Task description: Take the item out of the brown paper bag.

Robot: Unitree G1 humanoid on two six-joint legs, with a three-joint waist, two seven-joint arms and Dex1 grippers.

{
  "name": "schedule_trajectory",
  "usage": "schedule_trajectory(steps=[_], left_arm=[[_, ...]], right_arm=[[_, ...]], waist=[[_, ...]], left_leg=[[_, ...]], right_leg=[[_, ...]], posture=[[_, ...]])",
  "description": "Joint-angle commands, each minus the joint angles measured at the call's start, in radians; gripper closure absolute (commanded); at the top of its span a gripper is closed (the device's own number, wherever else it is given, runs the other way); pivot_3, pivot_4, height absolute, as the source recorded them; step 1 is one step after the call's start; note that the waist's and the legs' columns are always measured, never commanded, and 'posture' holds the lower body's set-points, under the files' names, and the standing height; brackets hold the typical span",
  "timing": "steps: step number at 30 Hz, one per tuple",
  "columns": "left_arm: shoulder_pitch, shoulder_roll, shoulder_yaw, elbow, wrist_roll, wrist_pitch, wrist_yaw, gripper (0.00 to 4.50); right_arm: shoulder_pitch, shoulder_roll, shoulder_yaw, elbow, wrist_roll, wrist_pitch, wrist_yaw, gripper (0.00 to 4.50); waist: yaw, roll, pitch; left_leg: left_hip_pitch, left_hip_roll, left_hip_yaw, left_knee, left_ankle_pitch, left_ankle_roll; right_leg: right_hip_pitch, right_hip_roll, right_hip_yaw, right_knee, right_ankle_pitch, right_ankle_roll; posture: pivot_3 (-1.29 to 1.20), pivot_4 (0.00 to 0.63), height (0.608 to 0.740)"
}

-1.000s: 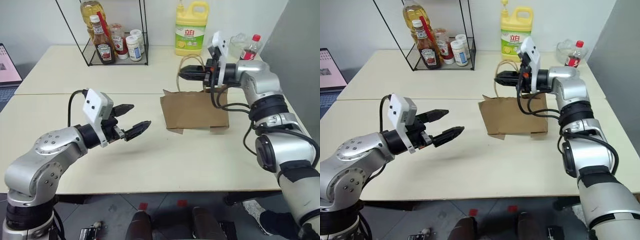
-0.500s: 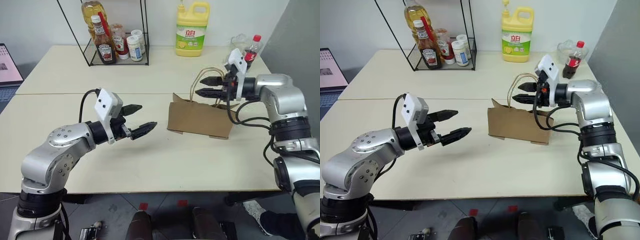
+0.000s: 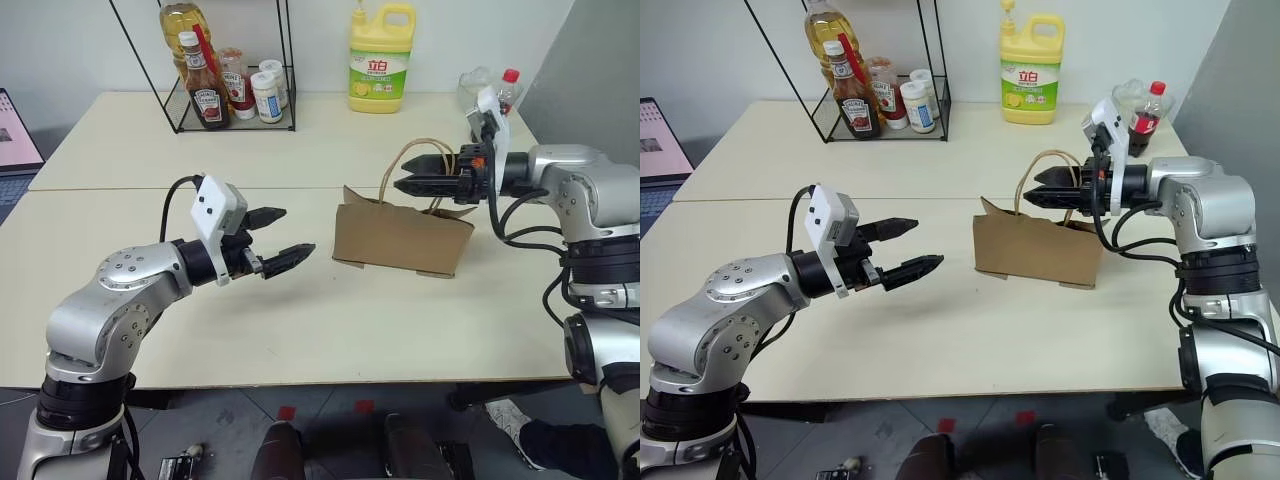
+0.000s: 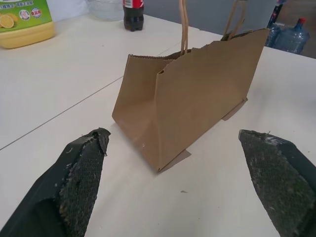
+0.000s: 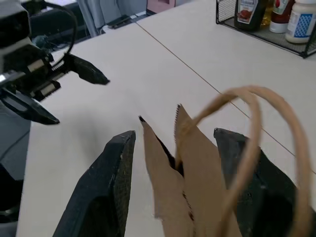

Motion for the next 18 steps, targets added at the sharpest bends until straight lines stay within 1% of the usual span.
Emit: schedule_trajectory(steps=[1,5,9,18], left_arm=[[-0.024,0.001,0.009,-0.012,0.005,-0.016,0.001,0.00],[-0.029,0.000,0.010,-0.015,0.006,-0.013,0.007,0.00],[-0.021,0.007,0.011,-0.021,0.013,-0.013,0.007,0.00],[0.003,0.018,0.031,-0.033,0.006,-0.007,0.013,0.00]], right_arm=[[0.002,0.023,-0.014,-0.026,0.002,-0.032,-0.052,1.87],[-0.017,0.062,-0.008,0.016,-0.018,-0.072,-0.106,1.87],[-0.035,0.071,0.002,0.056,-0.033,-0.096,-0.123,1.87],[-0.043,0.009,0.028,0.080,-0.020,-0.059,-0.027,1.87]], waist=[[0.000,0.000,0.000],[0.000,0.000,0.000],[0.000,0.000,0.000],[0.000,0.000,0.000]], left_leg=[[0.000,0.000,0.000,0.000,0.000,0.000],[0.000,0.000,0.000,0.000,0.000,0.000],[0.000,0.000,0.000,0.000,0.000,0.000],[0.000,0.000,0.000,0.000,0.000,0.000]], right_leg=[[0.000,0.000,0.000,0.000,0.000,0.000],[0.000,0.000,0.000,0.000,0.000,0.000],[0.000,0.000,0.000,0.000,0.000,0.000],[0.000,0.000,0.000,0.000,0.000,0.000]], posture=[[0.00,0.150,0.740],[0.00,0.150,0.740],[0.00,0.150,0.740],[0.00,0.150,0.740]])
